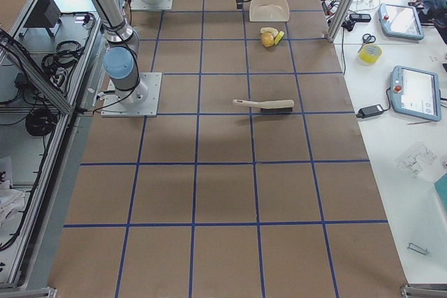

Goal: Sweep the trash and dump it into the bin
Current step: 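Move the left gripper to the dustpan handle while the right gripper reaches the brush handle, then grasp the dustpan handle with the left gripper while the right gripper grasps the brush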

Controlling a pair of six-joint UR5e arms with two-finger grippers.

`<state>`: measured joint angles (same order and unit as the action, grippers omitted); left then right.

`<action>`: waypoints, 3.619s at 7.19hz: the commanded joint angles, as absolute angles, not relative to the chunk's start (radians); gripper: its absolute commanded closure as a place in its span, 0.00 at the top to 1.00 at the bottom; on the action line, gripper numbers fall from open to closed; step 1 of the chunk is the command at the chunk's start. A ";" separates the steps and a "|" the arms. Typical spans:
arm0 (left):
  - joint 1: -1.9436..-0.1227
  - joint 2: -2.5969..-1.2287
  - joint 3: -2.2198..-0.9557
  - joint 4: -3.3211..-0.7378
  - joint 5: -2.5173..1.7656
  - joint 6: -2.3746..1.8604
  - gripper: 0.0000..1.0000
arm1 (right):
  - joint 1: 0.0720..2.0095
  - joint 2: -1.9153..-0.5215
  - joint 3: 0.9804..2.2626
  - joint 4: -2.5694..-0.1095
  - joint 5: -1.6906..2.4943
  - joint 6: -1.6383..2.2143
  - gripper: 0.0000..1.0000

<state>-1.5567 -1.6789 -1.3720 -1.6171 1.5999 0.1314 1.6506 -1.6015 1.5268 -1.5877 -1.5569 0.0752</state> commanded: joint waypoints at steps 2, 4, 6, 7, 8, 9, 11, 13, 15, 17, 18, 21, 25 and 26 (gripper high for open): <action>-1.562 -1.667 -1.376 -1.614 1.606 0.121 1.00 | 1.651 -1.597 1.528 -1.588 -1.559 0.074 1.00; -1.549 -1.673 -1.419 -1.582 1.612 0.218 1.00 | 1.634 -1.583 1.529 -1.588 -1.592 0.002 1.00; -1.536 -1.738 -1.436 -1.427 1.614 0.509 0.98 | 1.576 -1.577 1.535 -1.597 -1.606 -0.141 1.00; -1.520 -1.773 -1.428 -1.425 1.615 0.729 0.96 | 1.518 -1.544 1.557 -1.606 -1.603 -0.223 1.00; -1.488 -1.822 -1.416 -1.380 1.623 0.903 0.92 | 1.443 -1.510 1.586 -1.606 -1.600 -0.304 1.00; -1.459 -1.866 -1.407 -1.364 1.628 1.124 0.92 | 1.366 -1.468 1.627 -1.677 -1.604 -0.351 1.00; -1.422 -1.977 -1.387 -1.315 1.628 1.527 0.92 | 1.255 -1.392 1.740 -1.890 -1.612 -0.501 1.00; -1.422 -2.112 -1.330 -1.251 1.623 1.760 0.94 | 1.158 -1.336 1.793 -1.960 -1.614 -0.613 1.00; -1.413 -2.157 -1.333 -1.227 1.624 1.793 0.96 | 1.149 -1.249 1.795 -1.983 -1.626 -0.591 1.00; -1.388 -2.183 -1.350 -1.215 1.621 1.787 1.00 | 1.149 -1.229 1.795 -1.976 -1.670 -0.584 0.98; -1.382 -2.187 -1.354 -1.216 1.615 1.787 1.00 | 1.149 -1.223 1.805 -1.976 -1.686 -0.559 0.96; -1.378 -2.206 -1.358 -1.216 1.615 1.786 0.99 | 1.149 -1.221 1.819 -1.973 -1.684 -0.545 0.90; -1.384 -2.207 -1.358 -1.215 1.614 1.784 0.58 | 1.150 -1.218 1.824 -1.947 -1.677 -0.543 0.47; -1.387 -2.207 -1.358 -1.215 1.612 1.783 0.58 | 1.150 -1.219 1.824 -1.930 -1.675 -0.543 0.36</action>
